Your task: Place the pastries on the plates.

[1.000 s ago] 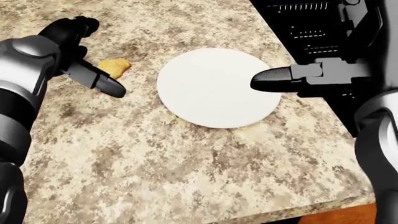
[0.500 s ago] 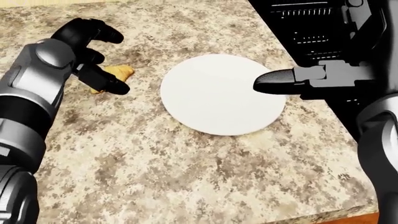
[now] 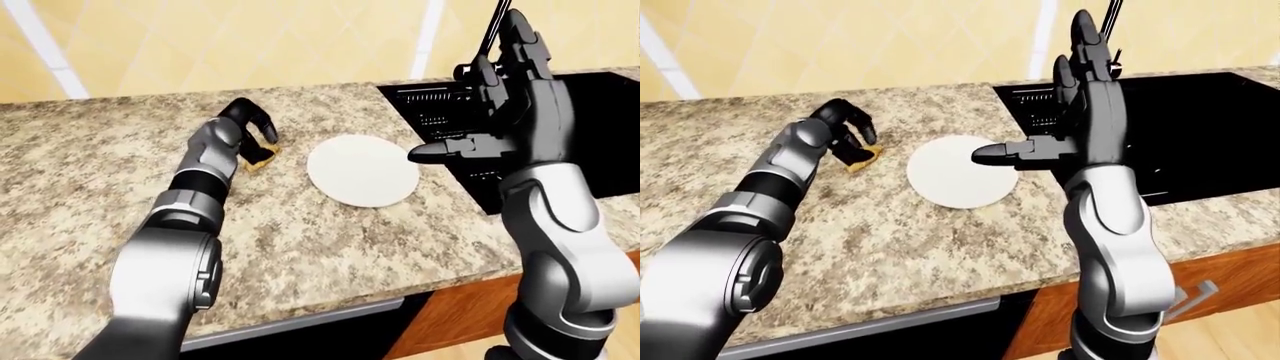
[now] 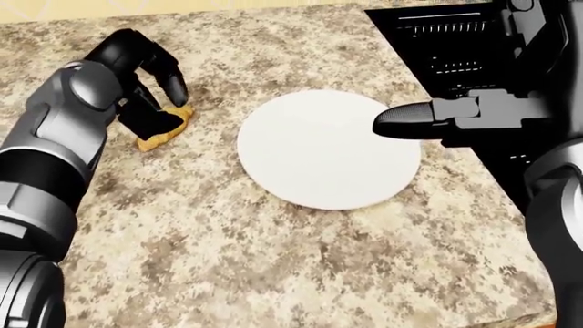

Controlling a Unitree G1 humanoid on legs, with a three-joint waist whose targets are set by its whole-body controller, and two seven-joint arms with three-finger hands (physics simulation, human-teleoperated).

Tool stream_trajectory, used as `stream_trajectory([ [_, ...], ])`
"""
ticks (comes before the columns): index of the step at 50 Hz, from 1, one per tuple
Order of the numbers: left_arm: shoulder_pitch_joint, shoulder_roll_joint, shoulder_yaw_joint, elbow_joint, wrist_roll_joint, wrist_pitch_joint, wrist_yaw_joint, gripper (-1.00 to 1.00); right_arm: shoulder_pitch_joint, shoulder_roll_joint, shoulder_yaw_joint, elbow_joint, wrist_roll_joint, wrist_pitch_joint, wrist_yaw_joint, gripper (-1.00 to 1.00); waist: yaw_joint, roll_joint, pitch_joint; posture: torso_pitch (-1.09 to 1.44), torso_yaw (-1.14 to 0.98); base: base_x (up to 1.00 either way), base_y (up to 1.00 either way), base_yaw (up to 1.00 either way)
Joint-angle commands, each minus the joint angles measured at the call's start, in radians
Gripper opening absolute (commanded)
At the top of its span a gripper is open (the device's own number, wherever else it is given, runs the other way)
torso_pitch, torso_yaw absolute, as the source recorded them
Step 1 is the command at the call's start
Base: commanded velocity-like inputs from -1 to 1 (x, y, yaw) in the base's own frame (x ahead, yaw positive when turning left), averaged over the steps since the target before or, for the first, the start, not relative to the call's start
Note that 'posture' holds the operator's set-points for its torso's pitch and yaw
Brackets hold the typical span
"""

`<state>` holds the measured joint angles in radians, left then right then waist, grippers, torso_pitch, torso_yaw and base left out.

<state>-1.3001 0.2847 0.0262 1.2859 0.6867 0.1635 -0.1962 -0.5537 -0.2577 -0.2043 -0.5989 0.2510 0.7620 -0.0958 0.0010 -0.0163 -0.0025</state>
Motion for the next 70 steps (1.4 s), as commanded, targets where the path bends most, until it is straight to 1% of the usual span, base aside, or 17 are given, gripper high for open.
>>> stream_trajectory([
  [1,-0.012,-0.004,-0.005,0.016,0.012,0.017,-0.043,-0.91,-0.027,-0.009,-0.009,-0.026,0.000,-0.027,-0.001,1.00,0.000,-0.003,-0.017,0.00,0.00,0.00,0.00,0.00],
  [2,-0.017,-0.003,-0.007,0.015,0.019,0.016,-0.041,-1.00,-0.023,-0.010,-0.008,-0.027,-0.003,-0.030,-0.001,1.00,0.000,-0.002,-0.017,0.00,0.00,0.00,0.00,0.00],
  [8,-0.042,0.007,-0.010,0.008,0.045,0.018,-0.040,-1.00,-0.025,-0.008,-0.008,-0.026,-0.003,-0.029,0.000,1.00,-0.002,-0.003,-0.016,0.00,0.00,0.00,0.00,0.00],
  [15,-0.095,0.017,-0.012,-0.005,0.070,0.015,-0.040,-1.00,-0.028,-0.010,-0.010,-0.029,0.000,-0.025,-0.002,1.00,-0.003,-0.005,-0.010,0.00,0.00,0.00,0.00,0.00],
  [29,-0.169,0.012,-0.016,-0.016,0.102,-0.003,-0.038,-1.00,-0.019,-0.008,-0.011,-0.027,-0.001,-0.032,-0.001,1.00,0.001,-0.013,0.002,0.00,0.00,0.00,0.00,0.00],
  [36,-0.225,-0.030,-0.020,-0.008,0.100,-0.046,-0.068,-1.00,-0.017,-0.011,-0.016,-0.033,0.000,-0.029,0.000,1.00,0.004,-0.018,0.004,0.00,0.00,0.00,0.00,0.00],
  [44,-0.273,-0.076,-0.011,0.023,0.092,-0.077,-0.070,-1.00,-0.002,-0.020,-0.033,-0.052,0.012,-0.021,-0.001,1.00,0.007,-0.026,0.006,0.00,0.00,0.00,0.00,0.00],
  [51,-0.280,-0.116,-0.003,0.039,0.086,-0.101,-0.065,-1.00,0.007,-0.045,-0.071,-0.071,0.040,-0.005,-0.004,1.00,0.008,-0.030,0.006,0.00,0.00,0.00,0.00,0.00],
  [55,-0.280,-0.145,0.004,0.046,0.077,-0.117,-0.059,-1.00,0.007,-0.073,-0.103,-0.095,0.067,0.022,-0.009,1.00,0.010,-0.034,0.006,0.00,0.00,0.00,0.00,0.00],
  [65,-0.289,-0.206,0.020,0.062,0.062,-0.144,-0.041,-1.00,0.025,-0.088,-0.111,-0.108,0.094,0.022,-0.029,1.00,0.010,-0.044,0.005,0.00,0.00,0.00,0.00,0.00],
  [70,-0.286,-0.239,0.018,0.066,0.066,-0.162,-0.042,-1.00,0.034,-0.097,-0.119,-0.108,0.100,0.018,-0.028,1.00,0.011,-0.047,0.005,0.00,0.00,0.00,0.00,0.00],
])
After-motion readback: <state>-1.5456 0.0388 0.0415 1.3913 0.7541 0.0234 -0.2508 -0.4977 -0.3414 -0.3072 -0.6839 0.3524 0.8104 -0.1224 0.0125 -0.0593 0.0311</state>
